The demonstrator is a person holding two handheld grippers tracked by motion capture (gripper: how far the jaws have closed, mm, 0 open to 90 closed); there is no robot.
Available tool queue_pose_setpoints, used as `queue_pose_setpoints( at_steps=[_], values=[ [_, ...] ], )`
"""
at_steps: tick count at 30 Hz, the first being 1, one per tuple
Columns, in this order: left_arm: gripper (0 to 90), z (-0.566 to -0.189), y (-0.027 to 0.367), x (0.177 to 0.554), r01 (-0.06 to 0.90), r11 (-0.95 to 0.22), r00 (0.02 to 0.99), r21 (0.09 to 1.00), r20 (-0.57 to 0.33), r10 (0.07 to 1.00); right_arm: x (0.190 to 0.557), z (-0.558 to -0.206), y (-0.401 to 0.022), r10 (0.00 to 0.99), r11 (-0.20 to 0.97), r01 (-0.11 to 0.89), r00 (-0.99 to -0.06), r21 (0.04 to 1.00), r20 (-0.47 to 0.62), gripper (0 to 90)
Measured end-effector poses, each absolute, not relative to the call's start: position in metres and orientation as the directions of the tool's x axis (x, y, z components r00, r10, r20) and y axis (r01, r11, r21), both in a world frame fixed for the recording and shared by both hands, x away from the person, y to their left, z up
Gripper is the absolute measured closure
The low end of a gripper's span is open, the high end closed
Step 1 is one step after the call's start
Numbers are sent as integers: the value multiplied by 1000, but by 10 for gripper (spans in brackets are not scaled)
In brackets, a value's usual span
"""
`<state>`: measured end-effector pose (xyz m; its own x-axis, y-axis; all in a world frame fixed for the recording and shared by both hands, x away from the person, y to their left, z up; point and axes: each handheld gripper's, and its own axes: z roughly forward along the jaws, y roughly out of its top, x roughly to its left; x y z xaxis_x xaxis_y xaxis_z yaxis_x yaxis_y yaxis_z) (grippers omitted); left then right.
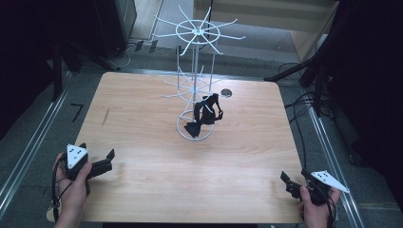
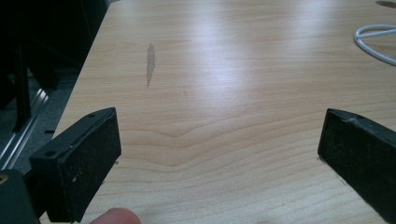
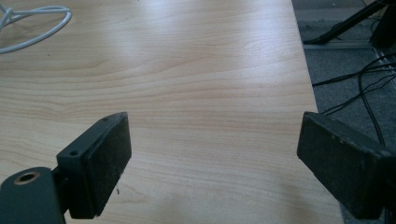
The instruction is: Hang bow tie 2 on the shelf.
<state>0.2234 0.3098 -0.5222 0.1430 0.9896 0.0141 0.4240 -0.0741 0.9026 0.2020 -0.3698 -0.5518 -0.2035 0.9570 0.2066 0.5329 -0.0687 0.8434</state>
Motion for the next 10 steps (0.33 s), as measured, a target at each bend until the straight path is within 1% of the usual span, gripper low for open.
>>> queue_pose_setpoints(
  at_steps=[5, 10],
  values=[
    [0, -522, 309, 223, 422, -69, 141, 904, 10, 990, 205, -552, -369, 957, -79, 543, -194, 836, 216, 109],
    [0, -522, 309, 223, 424, -64, 138, 904, 5, 990, 206, -552, -365, 958, -58, 545, -205, 836, 200, 109]
  ],
)
